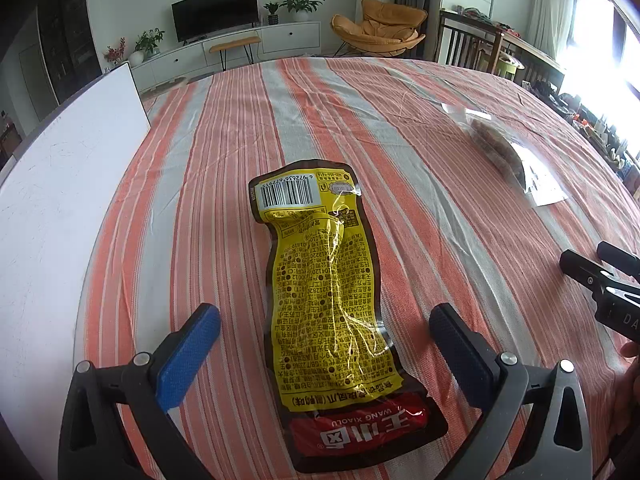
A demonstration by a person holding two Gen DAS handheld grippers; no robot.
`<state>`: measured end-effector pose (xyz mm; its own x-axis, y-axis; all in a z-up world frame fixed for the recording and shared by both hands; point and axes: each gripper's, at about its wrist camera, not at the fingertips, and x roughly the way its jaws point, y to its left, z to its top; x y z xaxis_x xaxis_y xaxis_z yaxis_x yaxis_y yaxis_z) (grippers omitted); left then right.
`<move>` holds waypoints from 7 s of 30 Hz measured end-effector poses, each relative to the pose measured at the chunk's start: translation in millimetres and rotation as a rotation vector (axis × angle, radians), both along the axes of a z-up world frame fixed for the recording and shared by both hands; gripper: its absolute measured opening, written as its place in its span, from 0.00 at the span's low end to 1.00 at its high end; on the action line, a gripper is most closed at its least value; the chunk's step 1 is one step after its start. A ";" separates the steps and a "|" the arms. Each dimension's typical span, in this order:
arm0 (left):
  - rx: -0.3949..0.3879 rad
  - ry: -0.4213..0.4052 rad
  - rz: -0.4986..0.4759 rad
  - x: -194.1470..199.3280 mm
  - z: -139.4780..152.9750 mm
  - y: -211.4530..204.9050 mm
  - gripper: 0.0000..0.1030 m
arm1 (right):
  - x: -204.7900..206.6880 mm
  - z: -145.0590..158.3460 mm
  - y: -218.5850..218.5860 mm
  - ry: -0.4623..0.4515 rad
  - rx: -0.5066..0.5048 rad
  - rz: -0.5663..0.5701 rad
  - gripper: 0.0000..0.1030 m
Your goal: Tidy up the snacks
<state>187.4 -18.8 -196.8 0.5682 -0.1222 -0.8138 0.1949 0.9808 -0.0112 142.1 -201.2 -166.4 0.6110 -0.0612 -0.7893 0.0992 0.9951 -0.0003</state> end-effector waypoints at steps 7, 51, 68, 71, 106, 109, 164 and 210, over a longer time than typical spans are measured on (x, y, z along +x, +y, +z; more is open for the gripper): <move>0.000 0.000 0.000 0.3 0.0 0.3 1.00 | 0.0 0.0 0.0 0.000 0.000 0.000 0.85; 0.000 0.000 0.001 0.3 0.1 0.4 1.00 | -1.3 1.0 -1.3 0.000 0.010 0.003 0.85; -0.001 0.000 0.002 -0.5 -0.2 0.5 1.00 | 146.6 4.8 14.2 0.173 0.002 0.072 0.88; 0.000 0.000 0.002 -0.4 -0.3 0.3 1.00 | 144.5 3.7 15.1 0.141 0.004 0.081 0.88; 0.000 0.000 0.002 0.0 0.0 0.5 1.00 | -28.0 2.6 35.7 -0.027 0.019 0.060 0.60; 0.000 0.000 0.002 0.0 -0.2 0.0 1.00 | -28.7 2.2 36.1 -0.027 0.019 0.061 0.60; -0.058 -0.241 0.640 -189.7 140.3 317.6 0.97 | -53.2 144.3 371.9 0.090 0.431 0.848 0.71; 0.137 -0.171 0.720 -209.2 197.9 302.7 1.00 | -78.3 179.3 380.9 0.000 0.096 0.813 0.75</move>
<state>-21.8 283.9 1.1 0.5893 0.4234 -0.6881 -0.5073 0.8568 0.0928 63.9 179.7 12.9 0.4356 0.4688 -0.7684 -0.6533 0.7519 0.0883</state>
